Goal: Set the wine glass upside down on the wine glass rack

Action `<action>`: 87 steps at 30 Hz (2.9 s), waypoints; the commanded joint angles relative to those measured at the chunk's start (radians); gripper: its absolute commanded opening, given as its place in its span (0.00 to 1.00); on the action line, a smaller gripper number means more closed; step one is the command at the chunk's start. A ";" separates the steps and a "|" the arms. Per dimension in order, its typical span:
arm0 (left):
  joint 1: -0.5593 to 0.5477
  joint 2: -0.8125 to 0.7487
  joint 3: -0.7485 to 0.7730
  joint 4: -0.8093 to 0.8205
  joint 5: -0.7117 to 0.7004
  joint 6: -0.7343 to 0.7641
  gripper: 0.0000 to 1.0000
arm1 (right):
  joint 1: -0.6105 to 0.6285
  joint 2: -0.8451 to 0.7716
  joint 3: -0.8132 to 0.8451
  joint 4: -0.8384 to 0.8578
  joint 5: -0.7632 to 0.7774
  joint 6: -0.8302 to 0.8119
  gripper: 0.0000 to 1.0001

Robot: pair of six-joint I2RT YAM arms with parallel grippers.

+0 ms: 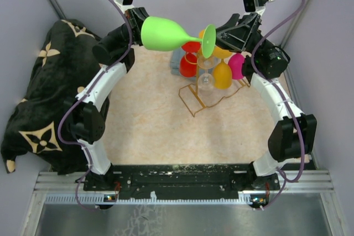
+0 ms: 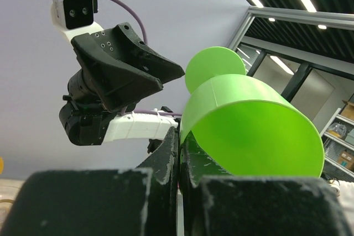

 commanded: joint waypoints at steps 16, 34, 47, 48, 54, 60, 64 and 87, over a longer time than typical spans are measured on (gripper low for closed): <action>0.060 0.014 -0.010 0.076 -0.056 -0.017 0.00 | 0.042 -0.061 0.028 0.149 0.005 -0.010 0.45; 0.060 0.014 -0.043 0.115 -0.064 -0.034 0.00 | 0.134 -0.026 0.100 0.036 -0.012 -0.111 0.28; 0.057 0.004 -0.049 0.139 -0.057 -0.046 0.00 | 0.145 -0.009 0.113 0.011 0.007 -0.128 0.33; 0.057 0.003 -0.049 0.140 -0.055 -0.047 0.00 | 0.145 -0.009 0.113 0.010 0.009 -0.129 0.33; 0.057 -0.004 -0.069 0.151 -0.053 -0.048 0.00 | 0.147 -0.008 0.118 0.001 0.011 -0.135 0.33; 0.053 -0.005 -0.075 0.173 -0.046 -0.053 0.00 | 0.147 -0.003 0.122 -0.010 0.022 -0.140 0.31; 0.053 -0.004 -0.077 0.187 -0.044 -0.059 0.00 | 0.148 0.001 0.124 -0.013 0.028 -0.140 0.29; 0.055 -0.005 -0.076 0.231 -0.057 -0.085 0.13 | 0.148 0.001 0.144 -0.005 0.047 -0.122 0.00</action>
